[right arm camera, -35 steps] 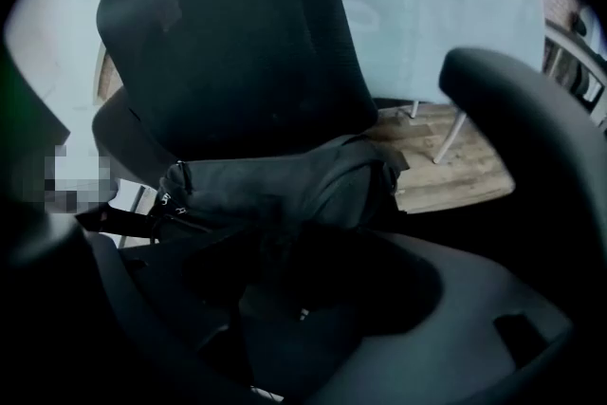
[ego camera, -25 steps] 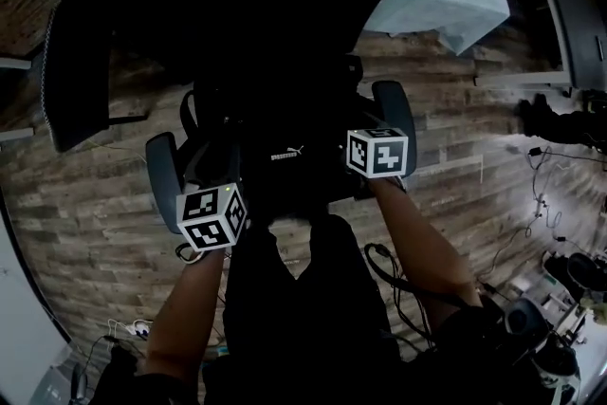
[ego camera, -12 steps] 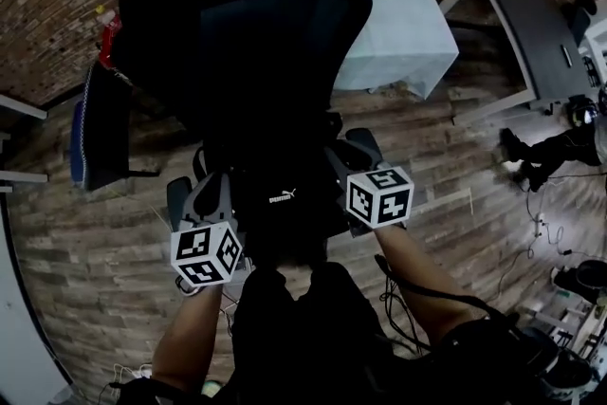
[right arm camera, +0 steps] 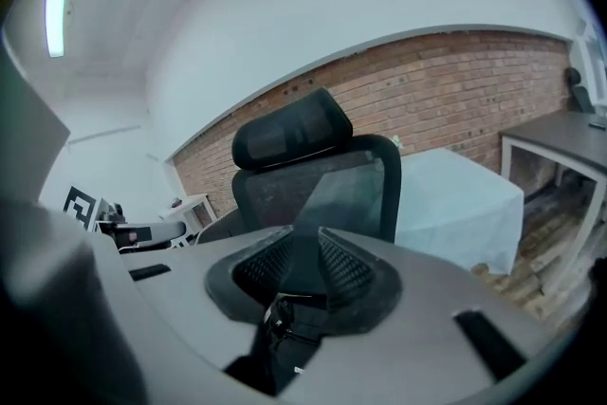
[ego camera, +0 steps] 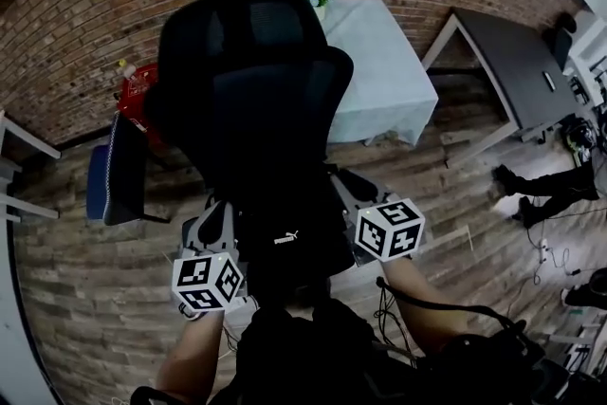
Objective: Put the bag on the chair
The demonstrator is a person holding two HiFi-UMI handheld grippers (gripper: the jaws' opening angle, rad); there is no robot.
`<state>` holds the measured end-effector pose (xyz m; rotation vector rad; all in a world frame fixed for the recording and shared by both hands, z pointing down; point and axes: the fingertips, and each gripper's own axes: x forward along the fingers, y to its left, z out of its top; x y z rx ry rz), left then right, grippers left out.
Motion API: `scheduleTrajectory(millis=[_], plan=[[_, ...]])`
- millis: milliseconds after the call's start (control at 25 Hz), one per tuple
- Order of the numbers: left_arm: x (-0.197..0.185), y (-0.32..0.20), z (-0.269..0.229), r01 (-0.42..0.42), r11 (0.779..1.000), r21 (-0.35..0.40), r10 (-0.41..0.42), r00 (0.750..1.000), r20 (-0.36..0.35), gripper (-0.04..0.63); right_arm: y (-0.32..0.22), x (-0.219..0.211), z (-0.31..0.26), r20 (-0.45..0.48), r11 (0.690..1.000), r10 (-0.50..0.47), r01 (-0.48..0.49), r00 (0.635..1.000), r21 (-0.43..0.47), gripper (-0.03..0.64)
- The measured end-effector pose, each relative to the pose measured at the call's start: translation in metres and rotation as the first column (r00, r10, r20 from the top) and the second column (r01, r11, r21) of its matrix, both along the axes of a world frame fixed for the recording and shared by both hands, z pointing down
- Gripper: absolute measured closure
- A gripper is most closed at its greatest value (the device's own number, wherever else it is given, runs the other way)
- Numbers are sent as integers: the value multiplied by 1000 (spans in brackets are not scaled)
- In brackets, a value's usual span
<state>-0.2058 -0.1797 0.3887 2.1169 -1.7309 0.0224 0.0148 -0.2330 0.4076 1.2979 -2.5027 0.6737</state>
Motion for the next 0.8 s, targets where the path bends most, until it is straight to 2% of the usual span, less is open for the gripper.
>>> scheduleTrajectory(millis=[240, 400, 600, 800], plan=[[2, 4, -30, -26, 997, 67, 24, 999, 39, 568, 6, -2, -42, 9, 996, -7, 6, 1000, 89, 525], [2, 9, -53, -18, 993, 116, 18, 1000, 7, 568, 10, -4, -70, 8, 989, -13, 12, 1000, 148, 544], [9, 13, -77, -58, 986, 157, 59, 998, -4, 568, 17, -7, -99, 8, 976, -17, 15, 1000, 215, 565], [13, 16, -101, -86, 977, 193, 97, 994, -46, 569, 20, -5, -121, 18, 967, 3, -7, 1000, 254, 598]])
